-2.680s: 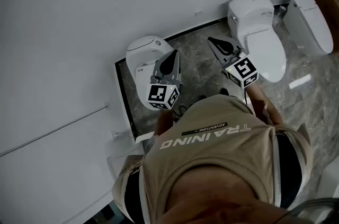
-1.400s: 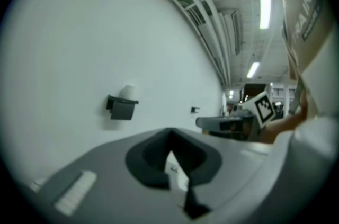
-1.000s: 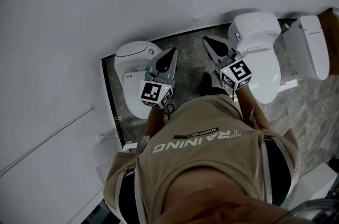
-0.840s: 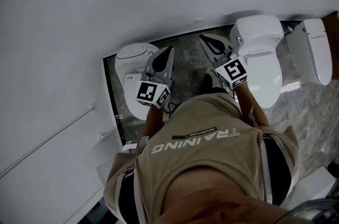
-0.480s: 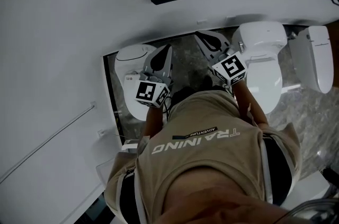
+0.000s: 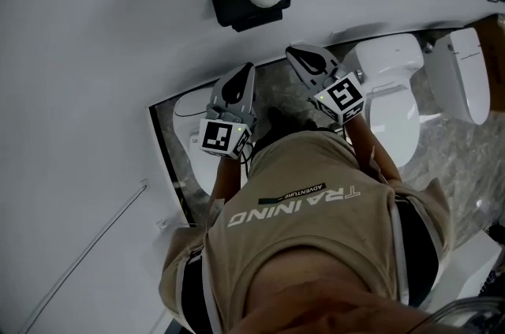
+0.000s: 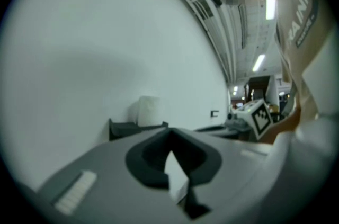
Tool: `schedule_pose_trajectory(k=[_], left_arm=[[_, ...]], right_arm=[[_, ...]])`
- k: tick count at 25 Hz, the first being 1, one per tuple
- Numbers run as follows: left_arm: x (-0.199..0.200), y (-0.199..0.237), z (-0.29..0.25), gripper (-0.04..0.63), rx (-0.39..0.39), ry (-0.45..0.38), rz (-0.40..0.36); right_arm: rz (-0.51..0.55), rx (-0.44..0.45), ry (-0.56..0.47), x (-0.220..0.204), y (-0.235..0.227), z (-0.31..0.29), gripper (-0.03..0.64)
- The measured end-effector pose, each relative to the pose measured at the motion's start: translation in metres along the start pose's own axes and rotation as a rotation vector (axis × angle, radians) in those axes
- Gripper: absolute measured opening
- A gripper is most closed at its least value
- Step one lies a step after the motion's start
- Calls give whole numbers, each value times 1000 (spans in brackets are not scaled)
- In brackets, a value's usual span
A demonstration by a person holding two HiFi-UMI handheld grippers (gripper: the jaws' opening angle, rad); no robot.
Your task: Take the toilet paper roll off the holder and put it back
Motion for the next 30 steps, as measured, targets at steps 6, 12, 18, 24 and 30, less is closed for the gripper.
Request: schedule_pose_trajectory(k=[6,12,18,24,30], left_arm=[[15,33,-37,0,-106,-40,11],[16,54,-54,0,-151,-35,34],[26,61,-72,0,-139,-35,19],[31,67,-78,0,-77,-31,8],[29,70,-84,0,-42,-29,36]], right_arm=[[-7,-114,-61,36,-36,-20,12],[-39,-166,-108,60,-58,-31,12],[-10,-140,-130,79,-83,-44,12],[40,-77,-109,85,-87,-48,12],[17,13,-98,85,-89,-54,350]])
Point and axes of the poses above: the fingertips, and each gripper's own axes: z backward along the fingers, y to its left, x out of its top, the point moved 4 cm from there along z, backward along the fingers, and after that the axes turned 1 degree about -z, right-handed, at the moved point
